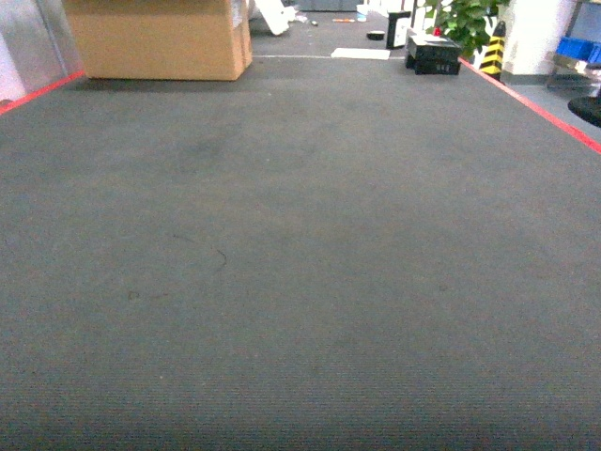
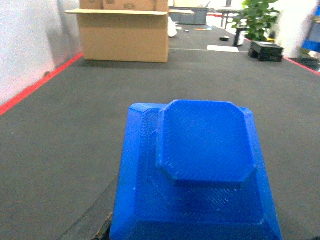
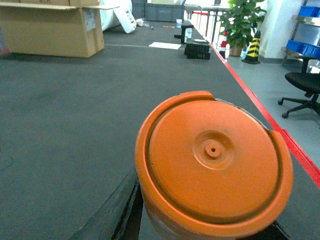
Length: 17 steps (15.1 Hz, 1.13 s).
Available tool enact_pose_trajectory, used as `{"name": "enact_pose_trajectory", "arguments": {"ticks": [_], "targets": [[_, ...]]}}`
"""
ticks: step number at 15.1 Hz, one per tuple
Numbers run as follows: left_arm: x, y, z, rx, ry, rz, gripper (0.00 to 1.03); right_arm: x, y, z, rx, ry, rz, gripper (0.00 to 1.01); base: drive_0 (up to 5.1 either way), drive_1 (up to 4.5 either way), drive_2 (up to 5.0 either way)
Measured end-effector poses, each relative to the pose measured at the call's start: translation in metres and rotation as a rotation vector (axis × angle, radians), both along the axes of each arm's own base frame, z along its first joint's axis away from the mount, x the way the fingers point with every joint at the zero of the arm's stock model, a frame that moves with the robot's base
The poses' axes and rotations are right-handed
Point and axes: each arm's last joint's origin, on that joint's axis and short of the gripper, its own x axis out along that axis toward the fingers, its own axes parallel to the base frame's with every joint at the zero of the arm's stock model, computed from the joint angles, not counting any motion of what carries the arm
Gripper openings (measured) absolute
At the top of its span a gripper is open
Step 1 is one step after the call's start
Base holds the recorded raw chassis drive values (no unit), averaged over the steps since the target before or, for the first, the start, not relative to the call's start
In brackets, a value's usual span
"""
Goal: Sort blue parts and orange caps into right shelf containers
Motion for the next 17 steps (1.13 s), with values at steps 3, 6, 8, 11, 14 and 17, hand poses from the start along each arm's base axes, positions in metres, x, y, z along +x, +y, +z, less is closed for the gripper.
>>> {"name": "enact_pose_trajectory", "arguments": {"ticks": [3,6,8,11,14,17], "targets": [[-0.008,0.002,-0.008,-0.003,-0.004,-0.003,0.44,-0.009,-0.01,-0.008,0.005,-0.013,-0.002,0.44,0.0,0.0,0.0],[-0.014,0.002,-0.016,-0.004,0.0,0.004,0.44,-0.016,-0.017,-0.017,0.008,-0.008,0.012,0.44,0.0,0.0,0.0],[-0.022,0.002,-0.026,-0.004,-0.008,0.003,0.44,-0.024,-0.026,-0.025,0.013,-0.016,0.003,0.44,0.0,0.0,0.0],[-0.025,0.002,-0.025,-0.004,-0.022,0.003,0.44,-0.028,-0.026,-0.028,0.013,-0.027,0.003,0.44,0.0,0.0,0.0],[-0.027,0.002,-0.025,-0.004,-0.016,0.004,0.44,-0.03,-0.026,-0.028,0.013,-0.031,0.003,0.44,0.0,0.0,0.0],[-0.038,0.002,-0.029,-0.004,-0.006,0.003,0.44,-0.036,-0.026,-0.032,0.014,0.005,0.002,0.44,0.0,0.0,0.0]]}}
